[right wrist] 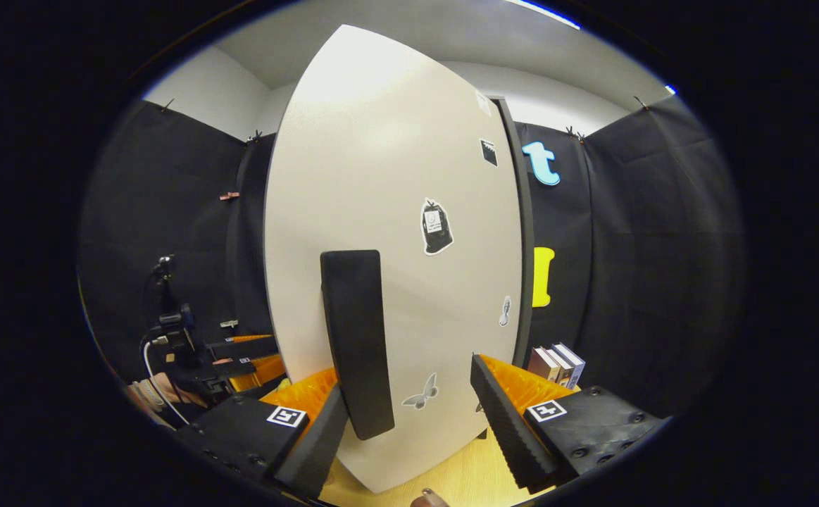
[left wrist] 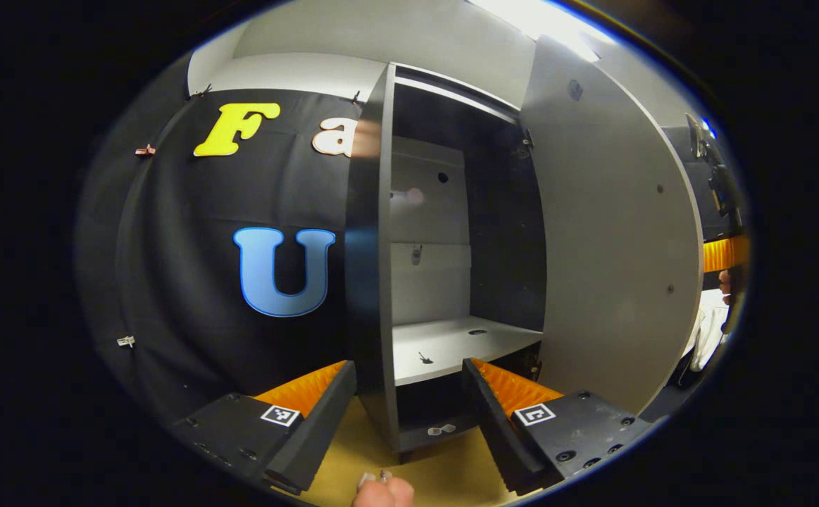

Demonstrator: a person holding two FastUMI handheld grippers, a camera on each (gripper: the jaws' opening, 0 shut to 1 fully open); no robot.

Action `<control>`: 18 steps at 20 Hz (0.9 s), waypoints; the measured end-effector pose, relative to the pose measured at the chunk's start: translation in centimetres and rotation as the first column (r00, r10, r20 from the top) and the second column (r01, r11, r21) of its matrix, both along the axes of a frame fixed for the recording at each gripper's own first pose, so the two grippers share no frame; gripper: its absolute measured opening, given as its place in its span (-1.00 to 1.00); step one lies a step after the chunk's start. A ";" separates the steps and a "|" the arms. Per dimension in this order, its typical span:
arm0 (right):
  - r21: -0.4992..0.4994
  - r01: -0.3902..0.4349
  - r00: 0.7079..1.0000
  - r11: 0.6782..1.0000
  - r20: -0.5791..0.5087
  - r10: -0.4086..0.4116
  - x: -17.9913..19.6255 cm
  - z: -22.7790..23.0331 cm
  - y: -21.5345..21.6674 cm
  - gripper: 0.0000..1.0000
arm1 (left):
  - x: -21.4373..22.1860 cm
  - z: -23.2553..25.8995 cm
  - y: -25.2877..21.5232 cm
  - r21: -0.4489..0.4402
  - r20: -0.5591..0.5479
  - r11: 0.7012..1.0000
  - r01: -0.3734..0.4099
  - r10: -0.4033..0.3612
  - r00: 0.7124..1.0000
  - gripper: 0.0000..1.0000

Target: Open the cabinet door with the right hand, grasp the bottle in the cabinet with the left hand and place it on the coaster, then close the cabinet door with the right hand.

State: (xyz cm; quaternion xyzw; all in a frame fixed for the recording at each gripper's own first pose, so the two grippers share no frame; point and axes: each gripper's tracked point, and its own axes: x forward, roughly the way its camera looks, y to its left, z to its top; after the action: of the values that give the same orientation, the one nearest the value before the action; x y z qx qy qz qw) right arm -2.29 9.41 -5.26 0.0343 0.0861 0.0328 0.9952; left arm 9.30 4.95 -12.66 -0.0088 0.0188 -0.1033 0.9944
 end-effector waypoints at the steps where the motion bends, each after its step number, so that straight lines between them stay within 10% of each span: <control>1: -0.019 0.013 1.000 1.000 0.000 -0.013 0.4 0.0 0.5 0.96 | -0.1 0.0 0.6 0.005 0.002 1.000 -0.012 0.012 1.000 0.89; 6: 0.100 -0.087 0.996 0.991 0.012 0.086 1.3 0.6 5.9 0.96 | -0.7 -0.1 3.2 0.002 0.007 0.998 -0.060 0.060 0.998 0.89; 18: -0.053 -0.021 1.000 0.998 0.006 0.022 3.9 -1.4 0.7 0.95 | -3.0 2.8 5.1 -0.030 0.023 0.987 -0.156 0.157 0.987 0.89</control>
State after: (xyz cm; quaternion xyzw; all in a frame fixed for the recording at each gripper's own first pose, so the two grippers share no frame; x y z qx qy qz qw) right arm 1.56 10.11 -6.65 0.0069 0.0839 0.0413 0.9956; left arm 6.25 10.07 -9.84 -0.0230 0.0040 -0.0253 0.9994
